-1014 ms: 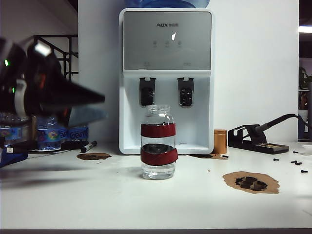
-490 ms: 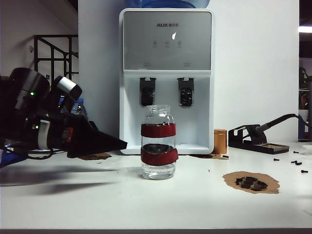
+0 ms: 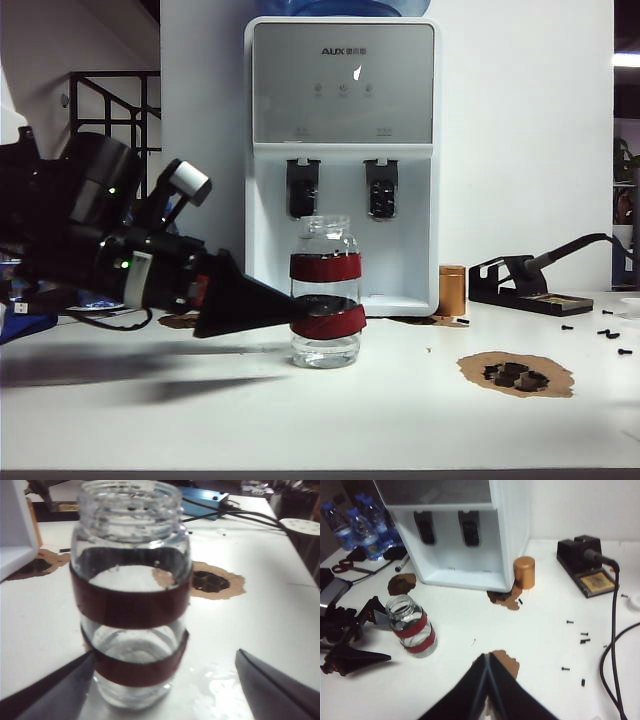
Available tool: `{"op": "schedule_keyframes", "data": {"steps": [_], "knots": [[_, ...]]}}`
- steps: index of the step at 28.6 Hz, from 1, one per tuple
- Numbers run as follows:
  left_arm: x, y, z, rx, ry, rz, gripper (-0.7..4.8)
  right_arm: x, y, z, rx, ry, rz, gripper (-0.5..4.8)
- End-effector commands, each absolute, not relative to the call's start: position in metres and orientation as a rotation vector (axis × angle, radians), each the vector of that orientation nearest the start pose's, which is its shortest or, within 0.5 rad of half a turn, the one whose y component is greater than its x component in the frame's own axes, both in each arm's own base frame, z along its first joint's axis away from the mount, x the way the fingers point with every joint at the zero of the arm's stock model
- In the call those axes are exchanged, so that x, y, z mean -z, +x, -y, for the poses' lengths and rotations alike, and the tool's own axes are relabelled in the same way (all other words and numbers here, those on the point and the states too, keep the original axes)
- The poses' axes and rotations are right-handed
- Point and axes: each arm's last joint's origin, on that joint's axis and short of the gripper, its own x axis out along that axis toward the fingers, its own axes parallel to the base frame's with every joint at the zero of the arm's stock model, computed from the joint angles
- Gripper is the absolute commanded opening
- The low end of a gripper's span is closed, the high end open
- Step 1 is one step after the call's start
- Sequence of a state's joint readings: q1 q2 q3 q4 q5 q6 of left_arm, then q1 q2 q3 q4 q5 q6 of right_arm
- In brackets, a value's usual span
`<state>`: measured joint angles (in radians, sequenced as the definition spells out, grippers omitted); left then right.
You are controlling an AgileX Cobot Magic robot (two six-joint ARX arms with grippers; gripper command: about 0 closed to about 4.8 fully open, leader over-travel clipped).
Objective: Pick up the water bottle with two loops of red belts, then reach the front water dispenser and gently press the gray-black baffle horizontally to get a little water.
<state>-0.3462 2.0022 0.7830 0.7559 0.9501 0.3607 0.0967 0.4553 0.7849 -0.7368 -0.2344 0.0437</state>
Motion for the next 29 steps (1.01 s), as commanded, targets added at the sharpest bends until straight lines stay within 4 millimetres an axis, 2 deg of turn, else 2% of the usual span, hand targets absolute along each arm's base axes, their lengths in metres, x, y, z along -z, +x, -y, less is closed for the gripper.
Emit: {"op": "schedule_keyframes", "data": {"steps": [1, 6, 12, 16, 20, 23, 25, 26, 27, 29], "knots": [[-0.102, 0.323, 0.147, 1.292, 0.198, -0.204, 4.79, -0.323, 0.084, -0.015, -0.317, 0.063, -0.375, -0.03], [-0.100, 0.329, 0.158, 1.260, 0.223, -0.205, 4.79, -0.324, 0.084, -0.015, -0.318, 0.063, -0.366, -0.03], [-0.084, 0.337, 0.171, 1.242, 0.235, -0.230, 4.79, -0.324, 0.084, -0.015, -0.318, 0.063, -0.363, -0.03], [-0.087, 0.344, 0.179, 1.242, 0.236, -0.208, 4.79, -0.327, 0.085, -0.015, -0.318, 0.062, -0.331, -0.03], [-0.091, 0.341, 0.191, 1.248, 0.255, -0.158, 4.78, -0.327, 0.085, -0.015, -0.317, 0.072, -0.327, -0.03], [-0.091, 0.339, 0.196, 1.239, 0.263, -0.160, 3.32, -0.327, 0.085, -0.015, -0.316, 0.072, -0.327, -0.03], [-0.091, 0.339, 0.197, 1.225, 0.267, -0.163, 1.86, -0.327, 0.085, -0.015, -0.315, 0.073, -0.327, -0.03], [-0.091, 0.339, 0.196, 1.211, 0.263, -0.171, 0.92, -0.327, 0.085, -0.015, -0.313, 0.077, -0.328, -0.03], [-0.091, 0.339, 0.196, 1.210, 0.257, -0.175, 0.37, -0.327, 0.085, -0.015, -0.314, 0.077, -0.328, -0.03], [-0.091, 0.340, 0.196, 1.206, 0.245, -0.181, 0.08, -0.327, 0.085, -0.015, -0.314, 0.077, -0.328, -0.03]]}}
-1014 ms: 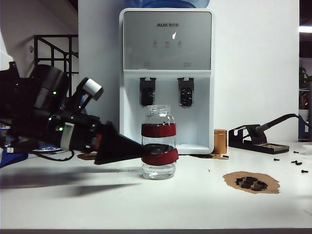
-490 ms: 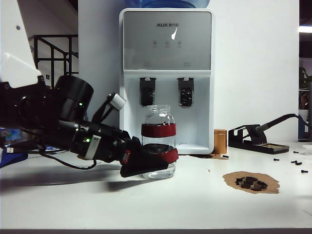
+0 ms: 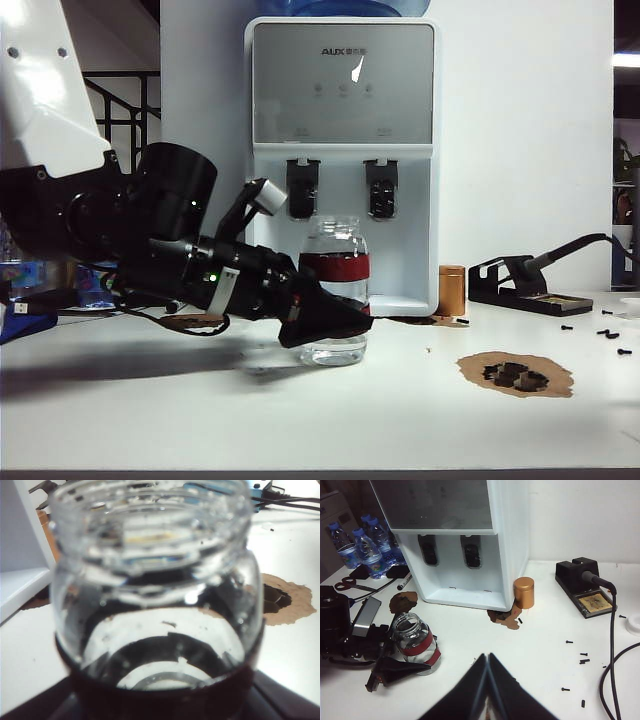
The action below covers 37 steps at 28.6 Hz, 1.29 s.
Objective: Pick up the water bottle with two loops of red belts, then reach the front water dispenser and gently press the gray-black baffle horizontally to get a little water.
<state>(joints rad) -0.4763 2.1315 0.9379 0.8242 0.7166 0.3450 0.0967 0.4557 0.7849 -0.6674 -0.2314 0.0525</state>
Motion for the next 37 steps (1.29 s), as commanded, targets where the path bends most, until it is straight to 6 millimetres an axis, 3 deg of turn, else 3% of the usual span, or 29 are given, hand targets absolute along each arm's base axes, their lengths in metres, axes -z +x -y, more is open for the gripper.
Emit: {"op": "schedule_keyframes", "data": {"steps": [1, 7, 10, 14, 22, 28, 37], "knots": [[-0.092, 0.341, 0.195, 1.189, 0.245, -0.180, -0.05, -0.327, 0.085, -0.015, -0.314, 0.077, -0.328, -0.03], [-0.116, 0.374, 0.190, 1.009, 0.181, -0.204, -0.05, -0.327, 0.085, -0.015, -0.313, 0.079, -0.329, -0.03], [-0.137, 0.396, 0.198, 0.923, 0.197, -0.237, -0.05, -0.328, 0.085, -0.015, -0.310, 0.104, -0.327, -0.03], [-0.154, 0.405, 0.209, 0.882, 0.200, -0.210, -0.05, -0.328, 0.086, -0.015, -0.310, 0.103, -0.318, -0.03], [-0.143, 0.432, 0.214, 0.721, 0.233, -0.281, -0.05, -0.333, 0.087, -0.015, -0.313, 0.097, -0.261, -0.03], [-0.156, 0.443, 0.209, 0.606, 0.203, -0.274, -0.05, -0.335, 0.090, -0.015, -0.317, 0.095, -0.213, -0.03], [-0.159, 0.453, 0.193, 0.550, 0.186, -0.307, -0.05, -0.294, 0.107, -0.019, -0.363, 0.208, -0.281, -0.03]]}}
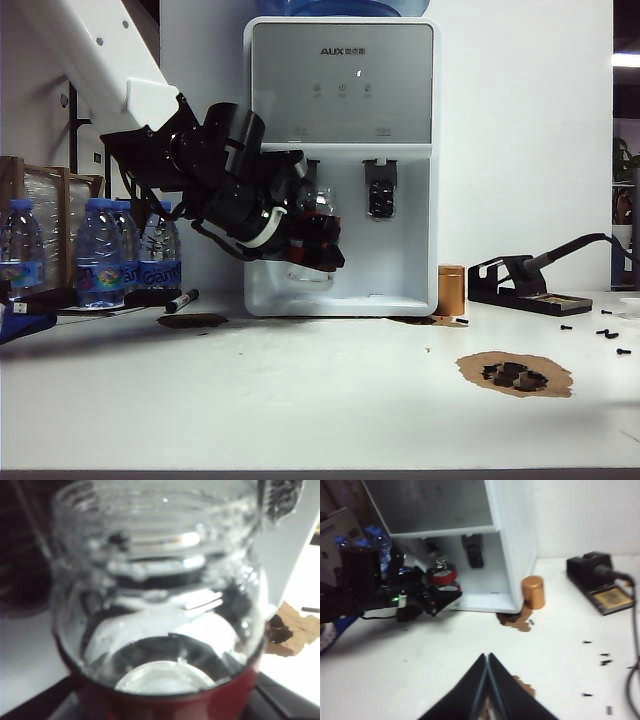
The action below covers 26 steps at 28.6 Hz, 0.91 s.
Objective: Pick up the water bottle with two loops of red belts, then reach the front water dispenser and gently press the gray-black baffle horizontally to get a little water.
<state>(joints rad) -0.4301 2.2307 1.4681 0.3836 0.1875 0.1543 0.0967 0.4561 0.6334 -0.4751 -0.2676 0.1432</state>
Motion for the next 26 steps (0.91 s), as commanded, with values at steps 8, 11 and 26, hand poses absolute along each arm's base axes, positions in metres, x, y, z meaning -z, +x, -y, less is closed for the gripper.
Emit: {"op": "schedule_keyframes", "data": {"steps": [8, 11, 26], "knots": [[-0.158, 0.459, 0.172, 0.495, 0.185, -0.354, -0.05, -0.296, 0.108, -0.020, -0.394, 0.226, -0.261, -0.03], [-0.164, 0.458, 0.171, 0.494, 0.185, -0.346, -0.04, -0.296, 0.107, -0.020, -0.412, 0.229, -0.264, -0.03], [-0.181, 0.453, 0.170, 0.486, 0.148, -0.369, -0.05, -0.297, 0.108, -0.020, -0.415, 0.226, -0.254, -0.03]]}}
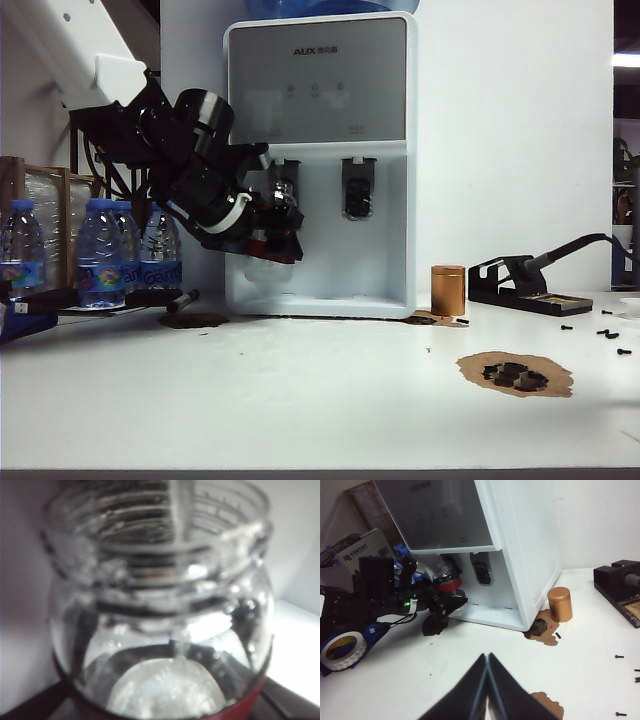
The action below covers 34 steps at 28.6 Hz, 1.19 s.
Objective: Pick up the water bottle with two loops of red belts, then reach the front water dispenser and gently press the gray-black baffle horizontally to get a little water.
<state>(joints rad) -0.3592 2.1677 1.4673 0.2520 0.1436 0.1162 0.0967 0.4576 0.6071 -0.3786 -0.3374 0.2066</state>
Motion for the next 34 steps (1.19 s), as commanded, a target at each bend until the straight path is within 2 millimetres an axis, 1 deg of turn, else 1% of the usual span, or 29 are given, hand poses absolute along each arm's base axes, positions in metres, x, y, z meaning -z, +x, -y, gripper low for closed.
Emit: {"op": "schedule_keyframes", "data": {"steps": [1, 10, 14, 19, 24, 28, 34], "knots": [[-0.181, 0.452, 0.170, 0.486, 0.148, -0.371, -0.05, -0.297, 0.108, -0.020, -0.415, 0.224, -0.253, -0.03], [-0.179, 0.452, 0.170, 0.488, 0.149, -0.389, -0.05, -0.296, 0.107, -0.021, -0.423, 0.209, -0.258, -0.03], [-0.179, 0.451, 0.172, 0.516, 0.144, -0.391, -0.05, -0.296, 0.106, -0.022, -0.486, 0.201, -0.262, -0.03], [-0.184, 0.444, 0.173, 0.563, 0.136, -0.402, -0.05, -0.295, 0.106, -0.023, -0.531, 0.197, -0.274, -0.03], [-0.193, 0.430, 0.171, 0.606, 0.122, -0.402, -0.05, -0.295, 0.106, -0.023, -0.534, 0.193, -0.274, -0.03], [-0.191, 0.417, 0.166, 0.612, 0.122, -0.425, -0.05, -0.295, 0.106, -0.023, -0.534, 0.193, -0.275, -0.03], [-0.187, 0.386, 0.157, 0.687, 0.108, -0.470, -0.05, -0.295, 0.105, -0.024, -0.553, 0.192, -0.274, -0.03]]}}
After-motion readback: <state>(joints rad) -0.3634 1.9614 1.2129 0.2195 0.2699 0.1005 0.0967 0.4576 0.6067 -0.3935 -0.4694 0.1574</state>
